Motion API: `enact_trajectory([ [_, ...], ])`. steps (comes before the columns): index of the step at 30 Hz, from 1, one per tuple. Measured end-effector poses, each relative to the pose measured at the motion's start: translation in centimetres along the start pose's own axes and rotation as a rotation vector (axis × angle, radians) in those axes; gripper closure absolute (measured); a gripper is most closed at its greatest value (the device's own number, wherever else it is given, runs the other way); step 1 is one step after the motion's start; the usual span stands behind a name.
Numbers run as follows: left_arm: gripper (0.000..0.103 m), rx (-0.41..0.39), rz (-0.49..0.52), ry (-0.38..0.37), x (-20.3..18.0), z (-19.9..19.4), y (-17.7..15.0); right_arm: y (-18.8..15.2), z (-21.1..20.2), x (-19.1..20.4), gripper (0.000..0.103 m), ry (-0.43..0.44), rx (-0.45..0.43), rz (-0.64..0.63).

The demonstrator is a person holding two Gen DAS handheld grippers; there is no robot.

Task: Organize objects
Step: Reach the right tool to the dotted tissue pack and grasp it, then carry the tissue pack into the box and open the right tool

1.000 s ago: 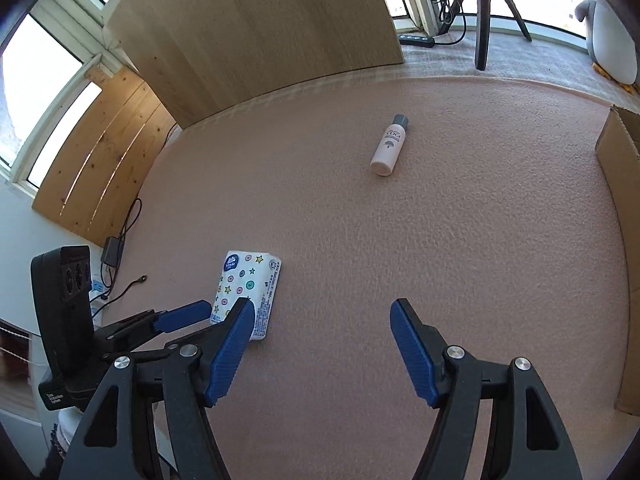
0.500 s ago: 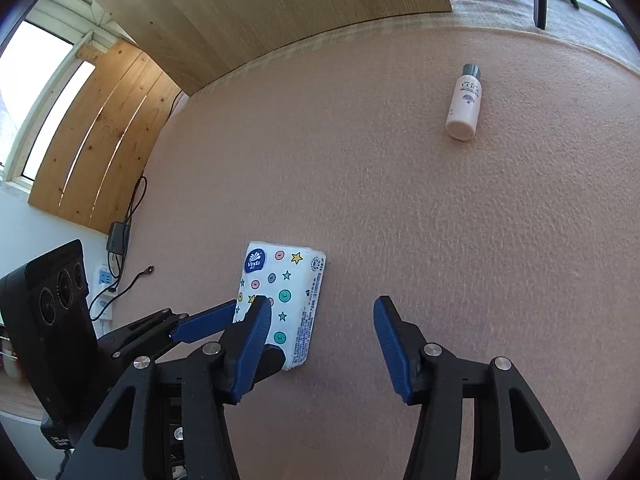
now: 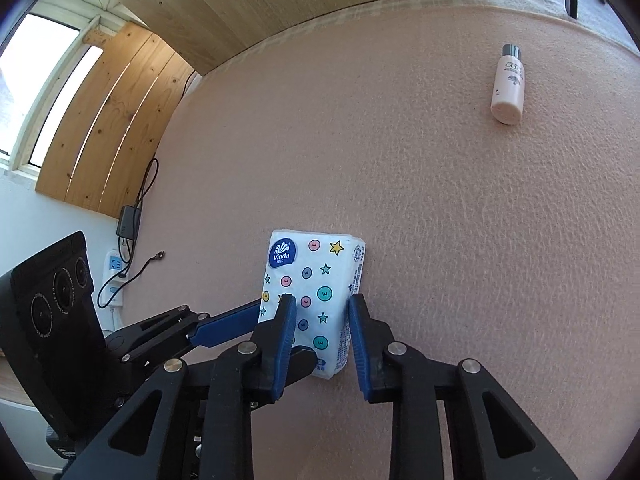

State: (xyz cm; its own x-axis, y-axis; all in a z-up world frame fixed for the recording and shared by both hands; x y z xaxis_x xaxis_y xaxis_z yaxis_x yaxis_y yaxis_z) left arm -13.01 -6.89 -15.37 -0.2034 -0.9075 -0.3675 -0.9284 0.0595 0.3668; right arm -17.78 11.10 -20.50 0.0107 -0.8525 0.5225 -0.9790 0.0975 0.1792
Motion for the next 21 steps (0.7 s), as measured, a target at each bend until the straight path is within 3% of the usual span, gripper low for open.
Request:
enact_trajectory([
  [9, 0.054, -0.038, 0.043, -0.017, -4.3, -0.3, 1.5, -0.5, -4.2, -1.2, 0.078, -0.041, -0.075, -0.015],
  [21, 0.054, -0.076, 0.204, -0.084, -16.9, 2.0, 6.7, -1.2, -14.9, -7.8, 0.078, -0.123, -0.255, 0.031],
])
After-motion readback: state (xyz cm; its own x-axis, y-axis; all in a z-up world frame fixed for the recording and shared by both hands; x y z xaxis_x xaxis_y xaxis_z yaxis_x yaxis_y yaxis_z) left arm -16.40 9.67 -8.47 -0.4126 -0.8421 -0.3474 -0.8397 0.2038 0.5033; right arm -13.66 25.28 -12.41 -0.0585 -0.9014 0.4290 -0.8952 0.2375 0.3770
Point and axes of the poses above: each gripper's, at about its wrist camera, not at the fingertips, and z roughly the way its jaws point, x to its left, y to its top, the point moved 1 cm from there along z, roughly the way its jaws point, and after that the axes turned 3 degrees about z, right-handed, at the moved point
